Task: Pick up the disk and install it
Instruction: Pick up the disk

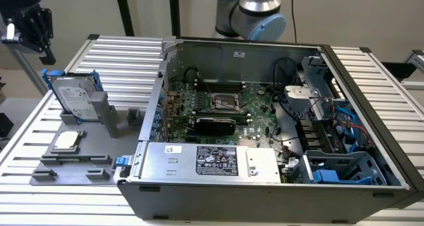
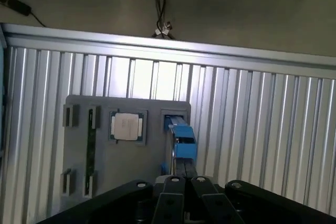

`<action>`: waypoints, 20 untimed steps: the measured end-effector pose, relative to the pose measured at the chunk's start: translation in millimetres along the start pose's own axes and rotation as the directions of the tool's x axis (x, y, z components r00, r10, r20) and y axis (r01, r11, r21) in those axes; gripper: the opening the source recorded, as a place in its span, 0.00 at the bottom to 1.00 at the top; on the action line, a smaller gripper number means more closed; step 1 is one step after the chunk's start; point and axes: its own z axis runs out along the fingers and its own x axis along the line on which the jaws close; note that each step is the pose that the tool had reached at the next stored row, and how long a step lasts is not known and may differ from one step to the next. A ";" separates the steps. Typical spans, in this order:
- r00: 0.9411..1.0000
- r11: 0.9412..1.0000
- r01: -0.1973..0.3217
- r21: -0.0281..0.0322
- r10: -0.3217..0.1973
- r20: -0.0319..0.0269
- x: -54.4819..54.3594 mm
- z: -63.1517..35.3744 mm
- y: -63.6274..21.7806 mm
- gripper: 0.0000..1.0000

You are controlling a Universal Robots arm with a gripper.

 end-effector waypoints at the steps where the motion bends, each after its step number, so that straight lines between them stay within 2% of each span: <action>1: 1.000 1.000 0.000 0.001 0.000 0.001 0.0 0.8 -0.4 0.00; 4: 1.000 1.000 0.000 0.004 0.000 0.006 0.0 3.5 -0.7 0.00; 6: 1.000 1.000 0.000 0.009 0.000 0.008 0.1 5.5 -0.8 0.00; 8: 1.000 1.000 0.000 0.012 0.000 0.009 0.1 7.0 -0.9 0.00; 14: 1.000 1.000 -0.015 0.013 0.015 0.009 0.1 8.5 -0.9 0.00; 15: 1.000 1.000 -0.018 0.013 0.018 0.009 0.1 8.6 -0.8 1.00; 20: 1.000 0.999 -0.030 0.013 0.030 0.010 0.0 9.7 -0.1 1.00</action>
